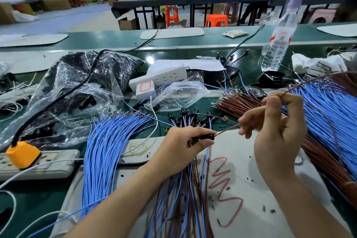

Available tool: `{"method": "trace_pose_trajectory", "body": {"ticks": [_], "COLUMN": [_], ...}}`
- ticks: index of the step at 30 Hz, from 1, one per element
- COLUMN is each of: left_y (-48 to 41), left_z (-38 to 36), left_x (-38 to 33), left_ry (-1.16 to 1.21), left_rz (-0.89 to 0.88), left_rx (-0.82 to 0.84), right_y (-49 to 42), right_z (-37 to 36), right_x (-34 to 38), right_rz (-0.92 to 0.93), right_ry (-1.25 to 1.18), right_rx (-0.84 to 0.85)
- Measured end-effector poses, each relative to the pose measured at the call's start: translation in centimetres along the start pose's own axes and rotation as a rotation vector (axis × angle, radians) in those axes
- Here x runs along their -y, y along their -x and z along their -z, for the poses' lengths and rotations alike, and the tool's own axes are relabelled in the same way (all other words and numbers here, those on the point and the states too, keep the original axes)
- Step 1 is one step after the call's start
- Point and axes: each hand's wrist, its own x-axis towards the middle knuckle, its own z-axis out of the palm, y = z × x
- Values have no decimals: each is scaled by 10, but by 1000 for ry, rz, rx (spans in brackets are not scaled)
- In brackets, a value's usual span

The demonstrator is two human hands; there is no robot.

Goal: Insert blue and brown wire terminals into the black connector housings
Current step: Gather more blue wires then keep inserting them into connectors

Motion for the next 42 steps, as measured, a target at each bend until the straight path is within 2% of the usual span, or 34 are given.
{"method": "trace_pose_trajectory", "body": {"ticks": [24, 30, 35, 39, 42], "left_y": [0, 1, 0, -2, -2], "left_z": [1, 1, 2, 3, 5], "left_x": [0, -1, -1, -3, -2], "left_ry": [47, 43, -30, 89, 214], "left_rz": [34, -1, 8, -69, -53], "left_rx": [9, -18, -78, -105, -112], "right_y": [1, 6, 13, 22, 27], "right_z": [-1, -4, -8, -14, -18], "right_x": [3, 2, -3, -10, -15], "right_rz": [-47, -39, -104, -187, -259], "right_ry": [-61, -47, -44, -54, -64], "right_rx": [-6, 85, 162, 240, 311]}}
